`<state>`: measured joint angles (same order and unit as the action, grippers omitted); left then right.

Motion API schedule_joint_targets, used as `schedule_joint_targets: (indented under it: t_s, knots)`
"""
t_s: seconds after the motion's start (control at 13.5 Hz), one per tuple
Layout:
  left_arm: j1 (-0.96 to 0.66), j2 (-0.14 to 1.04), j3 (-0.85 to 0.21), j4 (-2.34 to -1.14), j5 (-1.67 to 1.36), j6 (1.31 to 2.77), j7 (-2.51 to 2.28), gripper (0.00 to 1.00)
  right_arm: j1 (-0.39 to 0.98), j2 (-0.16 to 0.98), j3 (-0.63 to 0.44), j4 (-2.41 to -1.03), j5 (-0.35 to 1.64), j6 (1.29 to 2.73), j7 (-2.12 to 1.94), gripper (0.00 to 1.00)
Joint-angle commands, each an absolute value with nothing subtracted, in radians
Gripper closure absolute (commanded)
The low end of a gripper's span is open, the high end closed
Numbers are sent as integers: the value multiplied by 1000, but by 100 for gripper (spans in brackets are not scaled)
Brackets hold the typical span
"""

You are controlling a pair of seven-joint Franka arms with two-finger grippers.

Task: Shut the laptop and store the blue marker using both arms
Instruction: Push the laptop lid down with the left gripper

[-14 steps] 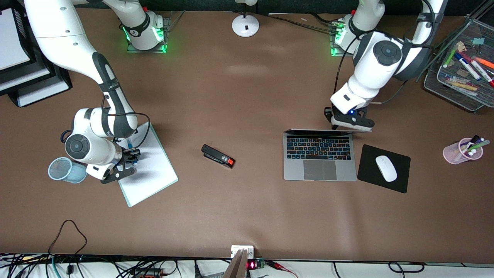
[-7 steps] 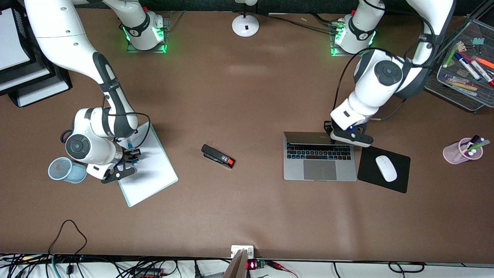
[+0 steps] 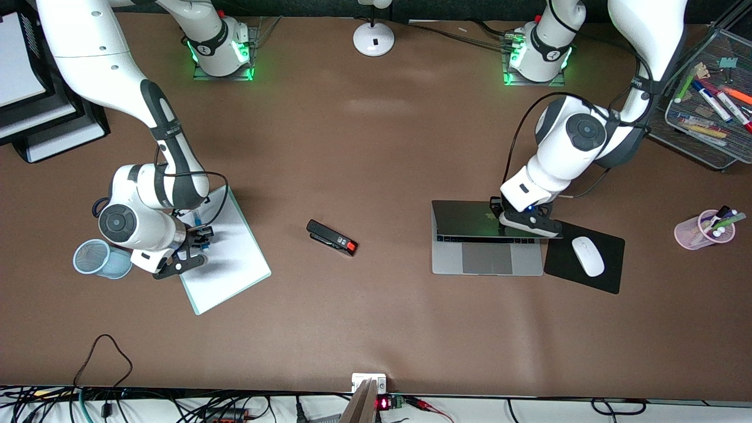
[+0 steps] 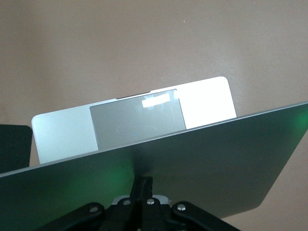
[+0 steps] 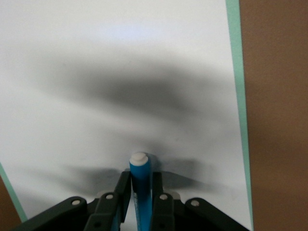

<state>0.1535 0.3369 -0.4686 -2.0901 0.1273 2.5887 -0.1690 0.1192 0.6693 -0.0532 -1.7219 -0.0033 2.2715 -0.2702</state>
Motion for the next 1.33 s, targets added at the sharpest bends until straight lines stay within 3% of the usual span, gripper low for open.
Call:
schedule_joint_targets:
  t_s: [0.0, 0.59, 0.81, 1.26]
  knots:
    - [163, 397, -474, -2034, 160, 2605, -158, 100, 113, 653, -48, -1743, -3, 2281, -275, 83]
    - [163, 502, -456, -2019, 225, 2733, -158, 100, 110, 661, -48, -1735, -2, 2280, -270, 100]
    - [163, 534, -454, -2017, 225, 2775, -158, 100, 110, 641, -49, -1691, -2, 2260, -276, 100]
    - [164, 594, -445, -2017, 281, 2839, -158, 100, 110, 530, -51, -1572, 5, 2090, -276, 100]
